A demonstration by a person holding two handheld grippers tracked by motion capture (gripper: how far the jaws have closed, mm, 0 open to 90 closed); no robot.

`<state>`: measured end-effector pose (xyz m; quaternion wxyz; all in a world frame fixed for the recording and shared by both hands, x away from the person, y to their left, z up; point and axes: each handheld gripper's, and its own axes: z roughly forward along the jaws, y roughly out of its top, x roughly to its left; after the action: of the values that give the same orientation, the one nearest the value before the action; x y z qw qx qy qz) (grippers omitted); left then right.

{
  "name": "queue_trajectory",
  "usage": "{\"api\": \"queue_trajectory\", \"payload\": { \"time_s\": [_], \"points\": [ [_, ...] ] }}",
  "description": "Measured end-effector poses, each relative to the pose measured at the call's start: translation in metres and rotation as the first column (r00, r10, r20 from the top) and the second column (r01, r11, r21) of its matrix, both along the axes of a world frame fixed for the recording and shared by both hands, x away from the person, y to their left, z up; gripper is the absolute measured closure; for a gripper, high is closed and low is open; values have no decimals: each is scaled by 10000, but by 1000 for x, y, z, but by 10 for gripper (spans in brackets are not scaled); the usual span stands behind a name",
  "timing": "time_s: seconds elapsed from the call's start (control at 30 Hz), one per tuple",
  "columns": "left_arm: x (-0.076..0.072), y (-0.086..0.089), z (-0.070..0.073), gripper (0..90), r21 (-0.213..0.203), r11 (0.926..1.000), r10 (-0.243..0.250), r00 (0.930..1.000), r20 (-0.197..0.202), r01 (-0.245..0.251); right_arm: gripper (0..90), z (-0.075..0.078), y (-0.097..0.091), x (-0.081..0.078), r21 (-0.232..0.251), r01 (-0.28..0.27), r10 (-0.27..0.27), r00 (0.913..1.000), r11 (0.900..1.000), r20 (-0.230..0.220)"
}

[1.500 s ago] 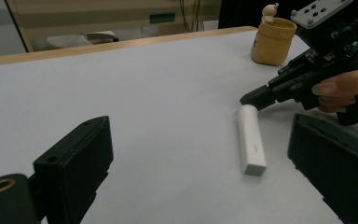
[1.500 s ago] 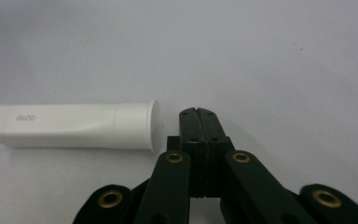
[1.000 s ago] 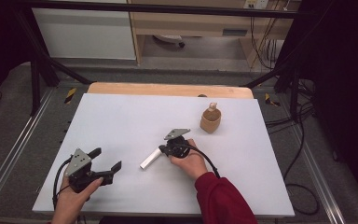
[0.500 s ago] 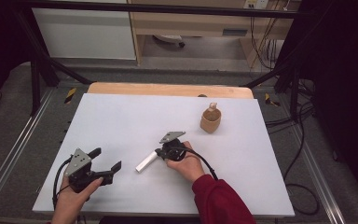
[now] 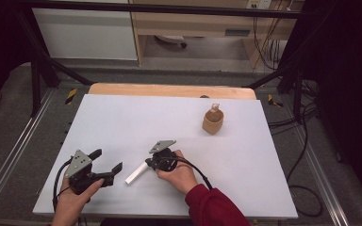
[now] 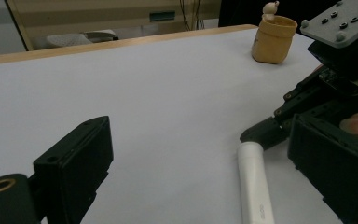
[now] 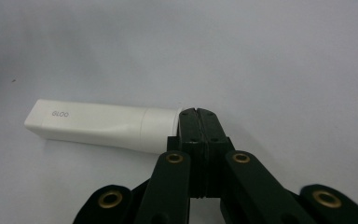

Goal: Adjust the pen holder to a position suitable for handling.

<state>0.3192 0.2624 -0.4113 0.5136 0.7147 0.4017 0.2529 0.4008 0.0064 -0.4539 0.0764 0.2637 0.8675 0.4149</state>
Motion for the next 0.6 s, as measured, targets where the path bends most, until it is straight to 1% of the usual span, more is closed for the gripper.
{"api": "queue_trajectory", "payload": {
  "time_s": [0.07, 0.2, 0.23, 0.3, 0.47, 0.57, 0.6],
  "points": [
    [0, 0, 0, 68, -14, 10000, -1, 10000, -5, 1, 900, 1, 6, -6, 15, -93, 93, 10000, 10000, -24],
    [0, 1, 0, 68, -14, 10000, 18, 10000, 0, -18, 900, 0, 10, -12, 60, -200, 201, 9998, 9998, -71],
    [0, 1, 0, 68, -13, 10000, 23, 10000, 2, -23, 900, 0, 13, -14, 49, -306, 306, 9995, 9995, 11],
    [0, 1, 0, 68, -34, 10000, 33, 10000, 6, -33, 900, -1, 14, -16, -33, -303, 303, 9995, 9995, 36],
    [0, 1, 0, 68, -58, 10000, 41, 10000, 13, -41, 900, 0, 13, -16, 59, -221, 221, 9997, 9997, 83],
    [0, 2, 1, 68, -63, 10000, 66, 10000, 20, -66, 900, 1, 9, -15, 78, -122, 120, 9997, 9999, 228],
    [0, 2, 1, 68, -52, 10000, 77, 10000, 36, -77, 900, 2, 6, -15, 73, -6, 4, 9995, 10000, 311]
  ]
}}
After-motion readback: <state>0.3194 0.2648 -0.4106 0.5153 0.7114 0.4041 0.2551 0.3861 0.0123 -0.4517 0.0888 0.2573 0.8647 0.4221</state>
